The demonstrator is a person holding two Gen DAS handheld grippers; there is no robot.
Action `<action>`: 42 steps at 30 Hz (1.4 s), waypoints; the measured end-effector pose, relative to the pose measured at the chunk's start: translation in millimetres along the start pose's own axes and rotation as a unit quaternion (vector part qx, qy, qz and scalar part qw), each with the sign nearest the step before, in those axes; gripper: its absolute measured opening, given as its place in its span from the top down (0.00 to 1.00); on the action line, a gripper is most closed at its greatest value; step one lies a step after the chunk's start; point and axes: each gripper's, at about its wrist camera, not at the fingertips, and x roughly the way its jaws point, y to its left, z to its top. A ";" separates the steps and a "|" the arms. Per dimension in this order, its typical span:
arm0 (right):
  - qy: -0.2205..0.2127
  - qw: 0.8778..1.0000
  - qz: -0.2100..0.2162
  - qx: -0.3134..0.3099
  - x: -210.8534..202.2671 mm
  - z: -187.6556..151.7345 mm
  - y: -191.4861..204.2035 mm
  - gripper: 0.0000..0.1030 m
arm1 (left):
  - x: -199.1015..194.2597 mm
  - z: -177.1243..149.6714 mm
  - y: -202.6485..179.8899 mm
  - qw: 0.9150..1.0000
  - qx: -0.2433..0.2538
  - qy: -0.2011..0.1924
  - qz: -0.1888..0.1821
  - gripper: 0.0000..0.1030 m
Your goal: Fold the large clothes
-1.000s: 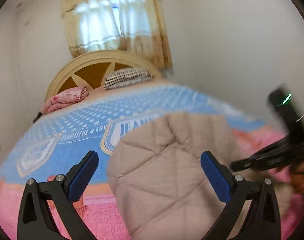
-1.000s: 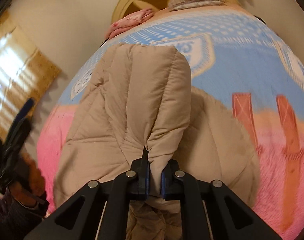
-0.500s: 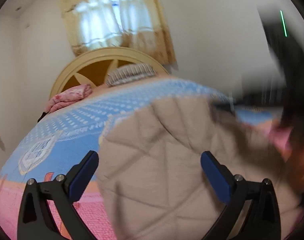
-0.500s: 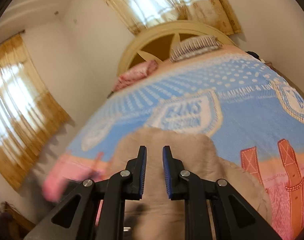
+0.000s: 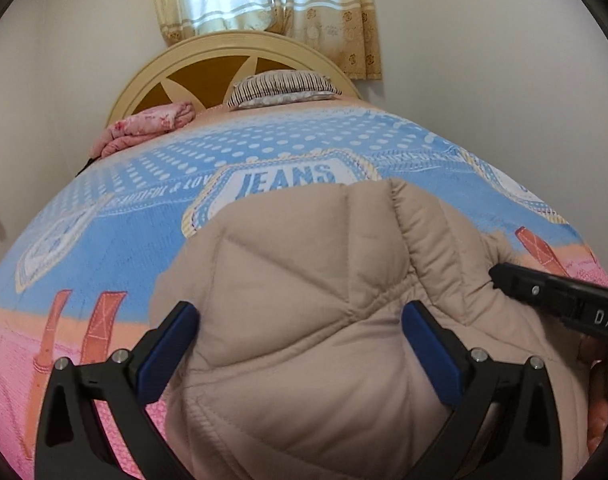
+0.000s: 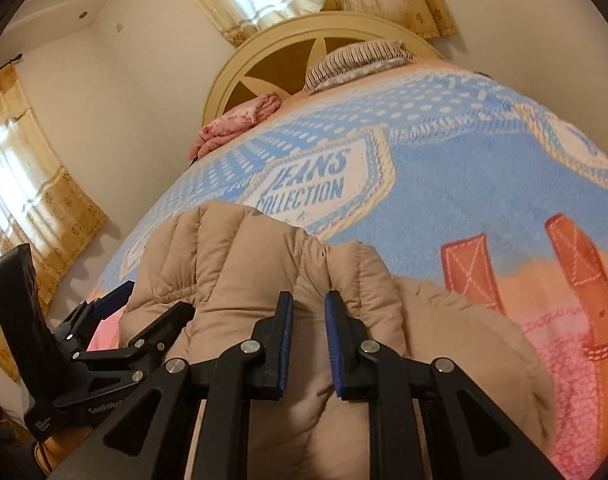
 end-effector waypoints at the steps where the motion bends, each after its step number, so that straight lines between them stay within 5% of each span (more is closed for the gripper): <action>1: 0.002 1.000 0.001 0.001 2.4 -0.8 -1.3 0.84 | -1.5 -2.1 -0.9 1.000 -0.002 0.000 -0.002 0.00; 42: 0.054 0.998 -0.013 0.001 38.3 -11.8 -11.9 0.85 | 15.7 -10.2 3.5 0.999 -0.021 0.041 -0.030 0.00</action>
